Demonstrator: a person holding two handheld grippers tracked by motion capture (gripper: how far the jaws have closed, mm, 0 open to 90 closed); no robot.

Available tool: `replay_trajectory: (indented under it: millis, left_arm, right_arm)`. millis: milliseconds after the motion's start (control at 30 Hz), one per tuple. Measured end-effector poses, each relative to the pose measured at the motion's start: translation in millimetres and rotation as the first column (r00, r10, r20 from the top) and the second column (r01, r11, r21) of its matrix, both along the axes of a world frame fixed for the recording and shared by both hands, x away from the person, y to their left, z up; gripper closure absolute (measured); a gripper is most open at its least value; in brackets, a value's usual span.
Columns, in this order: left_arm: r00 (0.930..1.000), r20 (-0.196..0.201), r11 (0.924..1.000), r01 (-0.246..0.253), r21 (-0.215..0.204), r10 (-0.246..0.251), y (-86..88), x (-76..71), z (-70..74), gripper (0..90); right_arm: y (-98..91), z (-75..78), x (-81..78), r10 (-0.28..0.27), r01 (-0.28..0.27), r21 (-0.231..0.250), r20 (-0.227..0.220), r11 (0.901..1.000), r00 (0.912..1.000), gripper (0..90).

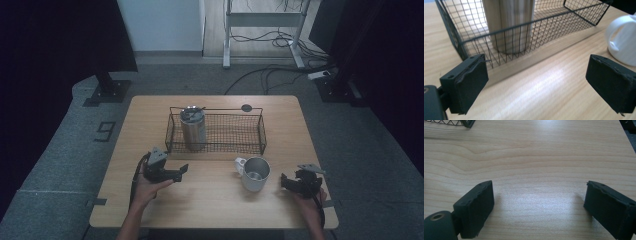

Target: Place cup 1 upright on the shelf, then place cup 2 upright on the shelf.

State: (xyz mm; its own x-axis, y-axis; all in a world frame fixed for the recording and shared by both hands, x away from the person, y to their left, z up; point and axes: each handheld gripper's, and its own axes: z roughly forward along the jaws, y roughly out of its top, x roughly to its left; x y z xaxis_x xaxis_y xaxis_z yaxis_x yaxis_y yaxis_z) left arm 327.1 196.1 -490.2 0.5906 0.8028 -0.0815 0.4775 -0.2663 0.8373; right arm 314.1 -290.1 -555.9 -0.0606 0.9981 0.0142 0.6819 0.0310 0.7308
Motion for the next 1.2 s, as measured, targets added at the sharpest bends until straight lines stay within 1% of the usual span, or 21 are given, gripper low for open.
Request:
replay_trajectory:
  millis: [100, 167, 233, 300, 600, 767, 867, 933, 967, 1000, 1033, 1067, 1100, 1167, 1200]
  left_arm:
    - [0.9998, -0.018, 0.9999, 0.012, 0.005, -0.012, 2.6, -6.4, -4.0, 4.7]
    - [0.9995, -0.029, 0.9999, 0.014, -0.008, -0.014, 4.4, -8.9, -7.3, 4.7]
    - [0.9992, -0.038, 0.9999, 0.012, 0.007, -0.012, 5.6, -9.3, -9.5, 4.6]
    - [0.9991, -0.042, 1.0000, 0.002, -0.006, -0.002, 8.0, -9.5, -11.7, 4.7]
    - [0.9987, -0.052, 1.0000, -0.002, -0.007, 0.001, 8.1, -13.0, -18.6, 4.7]
    - [0.9985, -0.055, 0.9999, 0.005, -0.014, -0.006, 6.3, -13.1, -20.0, 4.8]
    - [0.9980, -0.062, 0.9999, 0.010, -0.010, -0.010, 4.0, -13.2, -21.7, 4.7]
    - [0.9978, -0.066, 0.9999, 0.013, -0.009, -0.014, 3.5, -13.0, -22.3, 4.7]
    - [0.9978, -0.065, 0.9999, 0.014, -0.010, -0.014, 3.7, -12.5, -22.3, 4.8]
    - [0.9978, -0.064, 0.9998, 0.014, -0.014, -0.014, 4.0, -12.1, -22.3, 4.8]
    - [0.9977, -0.066, 0.9998, 0.016, -0.015, -0.017, 4.9, -11.6, -21.8, 4.8]
    - [0.9979, -0.063, 0.9998, 0.013, -0.016, -0.014, 5.6, -11.5, -21.5, 4.8]
    - [0.9980, -0.062, 0.9997, 0.011, -0.022, -0.013, 6.2, -11.7, -21.2, 5.2]
    - [0.9978, -0.064, 0.9995, 0.013, -0.030, -0.014, 6.6, -11.8, -21.0, 5.1]
    - [0.9977, -0.065, 0.9994, 0.013, -0.031, -0.015, 6.5, -11.8, -21.0, 5.1]
  right_arm:
    - [0.0, 0.0, 0.0, 0.000, 0.000, 0.000, 0.000, 1.0000, 1.0000, 8.6]
    - [0.0, 0.0, 0.0, 0.000, 0.000, 0.000, 0.000, 1.0000, 1.0000, 8.6]
    - [0.0, 0.0, 0.0, 0.000, 0.000, 0.000, 0.000, 1.0000, 1.0000, 8.6]
    - [-0.1, 0.0, 0.0, 0.001, -0.001, -0.001, 0.001, 1.0000, 1.0000, 8.6]
    - [-0.3, 0.3, -1.1, 0.006, -0.006, 0.001, 0.003, 1.0000, 1.0000, 9.8]
    - [-2.8, 3.4, -5.4, 0.020, -0.021, 0.023, 0.035, 0.9995, 0.9992, 10.6]
    - [-2.0, 9.2, -10.5, 0.025, -0.027, 0.038, 0.073, 0.9989, 0.9970, 12.1]
    - [0.3, 12.9, -13.8, 0.040, -0.043, 0.044, 0.085, 0.9981, 0.9956, 12.2]
    - [3.8, 16.5, -17.9, 0.057, -0.061, 0.042, 0.109, 0.9972, 0.9925, 13.0]
    - [3.8, 16.5, -17.9, 0.057, -0.061, 0.042, 0.109, 0.9972, 0.9925, 13.0]
    - [5.2, 18.0, -19.4, 0.062, -0.068, 0.041, 0.121, 0.9968, 0.9907, 13.1]
    - [7.3, 20.7, -21.6, 0.075, -0.082, 0.047, 0.136, 0.9955, 0.9879, 13.1]
    - [9.8, 25.0, -24.7, 0.093, -0.103, 0.063, 0.148, 0.9927, 0.9847, 13.2]
    - [10.5, 26.2, -25.6, 0.099, -0.110, 0.071, 0.151, 0.9914, 0.9836, 13.2]
    - [11.1, 27.7, -26.7, 0.107, -0.121, 0.088, 0.155, 0.9887, 0.9822, 13.2]
